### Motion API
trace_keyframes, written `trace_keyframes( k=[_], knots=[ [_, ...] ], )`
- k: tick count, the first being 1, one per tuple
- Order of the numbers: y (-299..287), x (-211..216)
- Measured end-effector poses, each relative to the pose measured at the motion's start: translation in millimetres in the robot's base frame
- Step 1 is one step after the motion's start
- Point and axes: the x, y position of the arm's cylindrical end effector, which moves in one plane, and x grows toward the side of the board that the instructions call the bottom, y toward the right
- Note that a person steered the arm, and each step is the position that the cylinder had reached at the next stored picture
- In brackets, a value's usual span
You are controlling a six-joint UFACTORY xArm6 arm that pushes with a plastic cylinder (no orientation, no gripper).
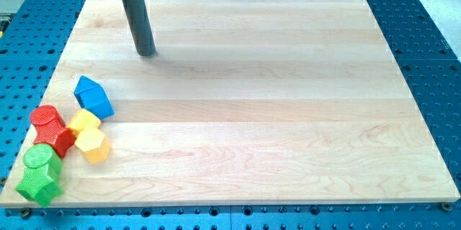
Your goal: Place the green star horizontally to the yellow hexagon
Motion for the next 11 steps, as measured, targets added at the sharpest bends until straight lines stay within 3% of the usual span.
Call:
trace_keyframes(
  k=[5,7,8,10,11],
  knots=[
    [-12,-17],
    [-126,57],
    [-155,125],
    [-155,159],
    [-155,199]
  ],
)
